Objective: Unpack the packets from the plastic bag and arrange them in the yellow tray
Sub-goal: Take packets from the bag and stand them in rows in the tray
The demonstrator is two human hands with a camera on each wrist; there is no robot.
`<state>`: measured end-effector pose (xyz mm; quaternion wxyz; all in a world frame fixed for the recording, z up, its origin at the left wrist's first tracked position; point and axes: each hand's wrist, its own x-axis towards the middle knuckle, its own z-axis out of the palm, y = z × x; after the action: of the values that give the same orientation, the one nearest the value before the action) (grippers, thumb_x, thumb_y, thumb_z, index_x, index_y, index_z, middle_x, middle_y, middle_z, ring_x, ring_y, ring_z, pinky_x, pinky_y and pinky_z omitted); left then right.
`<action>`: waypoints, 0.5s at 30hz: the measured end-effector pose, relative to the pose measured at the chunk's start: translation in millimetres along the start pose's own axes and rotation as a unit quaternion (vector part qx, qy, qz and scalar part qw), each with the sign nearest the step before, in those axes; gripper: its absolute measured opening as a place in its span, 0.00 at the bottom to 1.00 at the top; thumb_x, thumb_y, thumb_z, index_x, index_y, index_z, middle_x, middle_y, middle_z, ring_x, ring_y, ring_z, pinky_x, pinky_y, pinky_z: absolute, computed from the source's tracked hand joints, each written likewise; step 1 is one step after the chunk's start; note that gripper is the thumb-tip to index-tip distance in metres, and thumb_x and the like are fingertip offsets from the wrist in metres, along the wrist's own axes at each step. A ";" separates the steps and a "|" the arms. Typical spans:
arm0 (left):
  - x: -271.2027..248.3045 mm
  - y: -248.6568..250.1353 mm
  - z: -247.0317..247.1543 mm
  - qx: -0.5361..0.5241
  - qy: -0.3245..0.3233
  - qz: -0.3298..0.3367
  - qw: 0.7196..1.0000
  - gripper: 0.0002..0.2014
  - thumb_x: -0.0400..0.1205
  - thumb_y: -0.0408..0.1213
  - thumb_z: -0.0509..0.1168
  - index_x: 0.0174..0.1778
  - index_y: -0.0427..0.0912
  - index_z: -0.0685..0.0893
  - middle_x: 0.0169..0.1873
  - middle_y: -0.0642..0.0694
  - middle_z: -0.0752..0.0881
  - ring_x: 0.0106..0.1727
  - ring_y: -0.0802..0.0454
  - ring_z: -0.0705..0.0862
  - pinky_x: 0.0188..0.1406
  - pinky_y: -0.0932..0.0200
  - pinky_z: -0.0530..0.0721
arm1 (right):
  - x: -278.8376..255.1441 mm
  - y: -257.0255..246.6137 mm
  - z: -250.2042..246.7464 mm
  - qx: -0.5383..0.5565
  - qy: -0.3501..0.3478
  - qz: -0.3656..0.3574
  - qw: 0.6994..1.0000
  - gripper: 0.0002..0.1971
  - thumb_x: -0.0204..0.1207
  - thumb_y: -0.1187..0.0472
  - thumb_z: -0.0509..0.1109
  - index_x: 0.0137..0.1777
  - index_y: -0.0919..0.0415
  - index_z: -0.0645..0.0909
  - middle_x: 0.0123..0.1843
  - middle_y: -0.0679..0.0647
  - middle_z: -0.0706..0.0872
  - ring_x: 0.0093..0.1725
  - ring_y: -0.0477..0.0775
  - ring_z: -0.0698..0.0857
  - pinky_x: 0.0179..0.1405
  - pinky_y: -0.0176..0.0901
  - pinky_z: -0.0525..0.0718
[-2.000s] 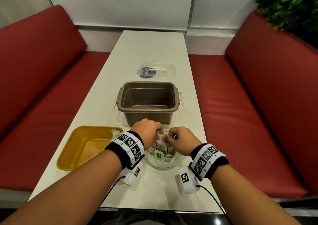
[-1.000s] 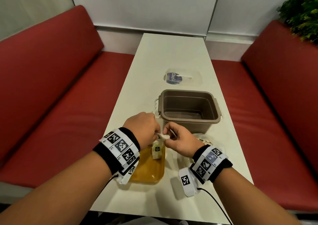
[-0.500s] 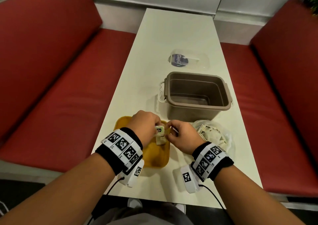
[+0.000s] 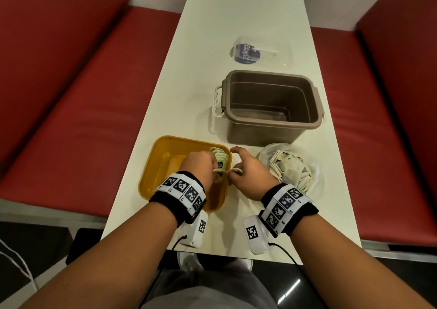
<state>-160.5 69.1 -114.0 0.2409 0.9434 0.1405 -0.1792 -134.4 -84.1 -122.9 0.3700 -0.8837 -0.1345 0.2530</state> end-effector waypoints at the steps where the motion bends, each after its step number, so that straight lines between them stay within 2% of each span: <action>1: 0.9 -1.4 2.4 -0.017 0.005 -0.009 1.000 0.11 0.72 0.38 0.76 0.42 0.50 0.80 0.41 0.47 0.88 0.46 0.45 0.86 0.44 0.56 0.84 | 0.3 0.7 0.5 0.007 0.000 0.000 1.000 0.30 0.77 0.61 0.68 0.78 0.49 0.65 0.42 0.53 0.91 0.45 0.52 0.89 0.52 0.48 0.87; 4: 2.9 -7.1 12.0 -0.052 0.004 -0.055 0.997 0.21 0.71 0.39 0.78 0.52 0.46 0.74 0.43 0.45 0.85 0.46 0.43 0.85 0.45 0.52 0.83 | 2.8 4.6 2.6 0.021 -0.003 0.001 1.000 0.30 0.76 0.60 0.69 0.78 0.48 0.66 0.41 0.52 0.91 0.45 0.52 0.90 0.53 0.51 0.87; 6: 6.1 -11.1 20.1 -0.038 -0.005 -0.078 0.996 0.21 0.74 0.38 0.76 0.57 0.44 0.74 0.46 0.44 0.85 0.47 0.42 0.85 0.47 0.50 0.85 | 4.6 7.3 3.6 0.025 -0.003 0.000 1.000 0.30 0.76 0.59 0.69 0.77 0.46 0.66 0.43 0.53 0.91 0.46 0.53 0.89 0.54 0.52 0.87; 8: 9.5 -12.6 25.1 -0.033 -0.005 -0.088 0.996 0.19 0.75 0.40 0.75 0.57 0.44 0.75 0.46 0.44 0.86 0.47 0.43 0.86 0.46 0.50 0.85 | 5.9 9.5 4.2 0.030 -0.006 -0.002 1.000 0.30 0.76 0.58 0.70 0.77 0.45 0.66 0.45 0.53 0.91 0.47 0.53 0.89 0.55 0.52 0.87; 11: 13.0 -10.5 28.4 -0.042 0.011 -0.090 0.995 0.20 0.74 0.46 0.76 0.55 0.44 0.77 0.43 0.45 0.84 0.47 0.42 0.85 0.41 0.54 0.81 | 6.8 10.3 3.6 0.028 -0.010 -0.008 1.000 0.30 0.76 0.58 0.69 0.77 0.44 0.66 0.45 0.54 0.90 0.47 0.53 0.89 0.55 0.52 0.87; 15: 20.7 -7.5 35.5 -0.008 0.034 -0.075 0.997 0.15 0.79 0.45 0.70 0.58 0.43 0.79 0.47 0.42 0.87 0.48 0.40 0.85 0.46 0.50 0.84 | 6.3 8.5 2.0 0.027 -0.016 -0.019 0.999 0.29 0.77 0.59 0.69 0.77 0.47 0.66 0.44 0.54 0.90 0.46 0.53 0.89 0.54 0.52 0.87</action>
<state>-154.3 61.2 -154.6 0.2293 0.9339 0.2202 -0.1636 -129.8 -86.1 -132.5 0.3968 -0.8665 -0.1503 0.2631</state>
